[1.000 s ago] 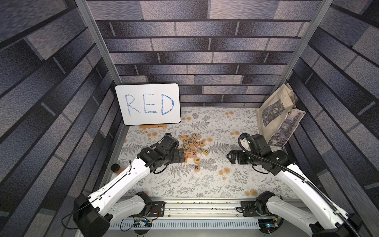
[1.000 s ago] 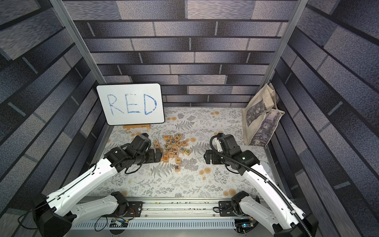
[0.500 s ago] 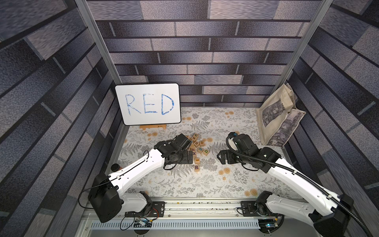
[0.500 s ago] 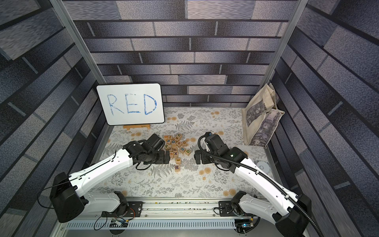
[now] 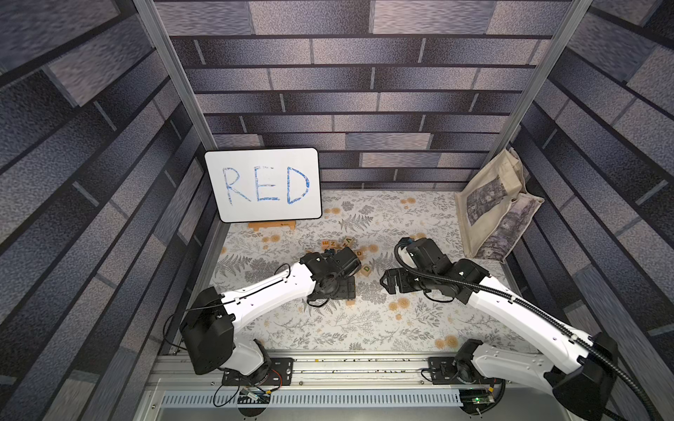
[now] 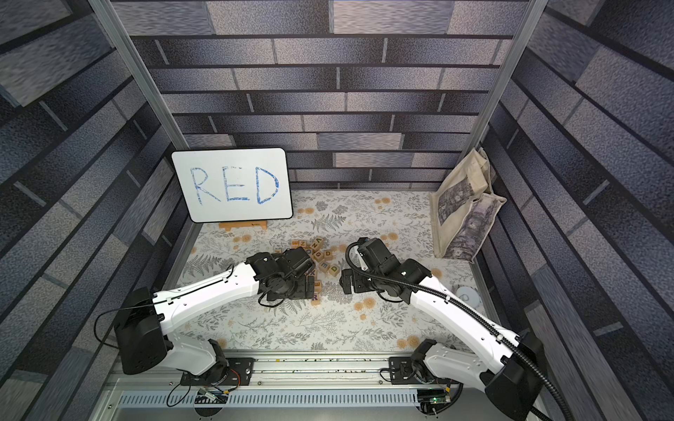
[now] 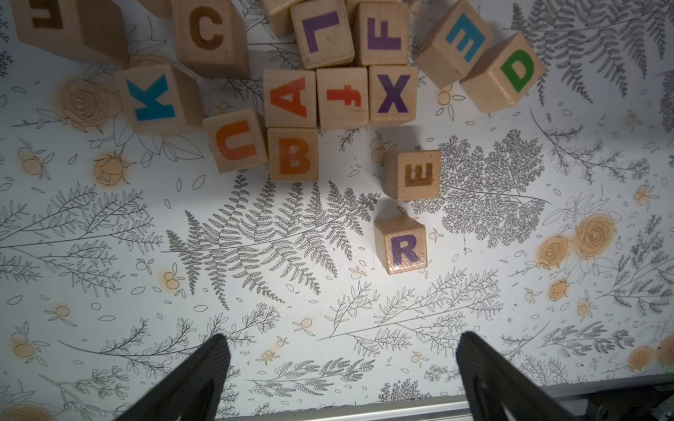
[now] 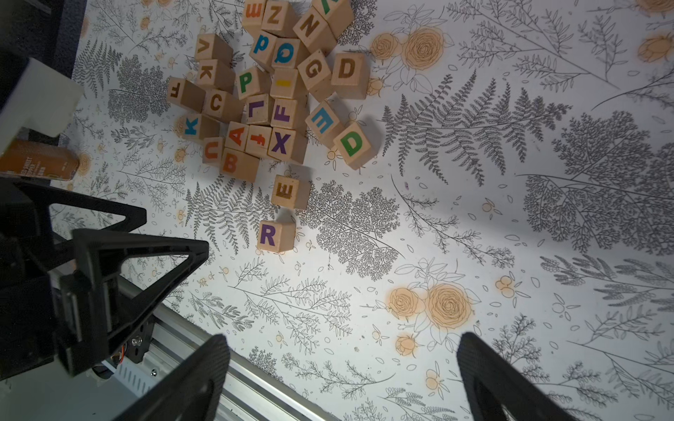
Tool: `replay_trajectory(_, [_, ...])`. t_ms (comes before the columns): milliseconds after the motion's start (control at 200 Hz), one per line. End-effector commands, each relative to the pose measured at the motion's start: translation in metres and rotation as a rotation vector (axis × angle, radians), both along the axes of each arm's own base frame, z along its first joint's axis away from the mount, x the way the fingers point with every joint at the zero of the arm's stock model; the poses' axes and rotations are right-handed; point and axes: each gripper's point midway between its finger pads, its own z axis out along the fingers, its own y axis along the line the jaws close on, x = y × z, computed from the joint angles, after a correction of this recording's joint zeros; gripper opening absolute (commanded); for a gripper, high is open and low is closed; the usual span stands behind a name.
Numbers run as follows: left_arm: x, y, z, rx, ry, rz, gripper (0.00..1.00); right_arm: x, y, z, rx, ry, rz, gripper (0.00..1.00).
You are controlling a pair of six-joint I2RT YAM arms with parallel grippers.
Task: Assemble the uppercase word "red" with letter blocks
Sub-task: Pick up the letter block from the center of the board.
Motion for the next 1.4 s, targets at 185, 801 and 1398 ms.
replay_trajectory(185, [0.006,-0.007,-0.007,-0.006,0.007,0.129,0.97,-0.01,-0.003,-0.001,-0.015,0.029,0.024,1.0])
replay_trajectory(801, [0.015,-0.044,-0.023,0.003,0.001,0.155,0.67,-0.03,-0.018,-0.001,-0.015,0.039,0.045,1.0])
replay_trajectory(1398, [0.007,-0.053,-0.059,0.044,0.058,0.159,0.51,-0.047,-0.035,0.003,0.007,0.035,0.018,1.0])
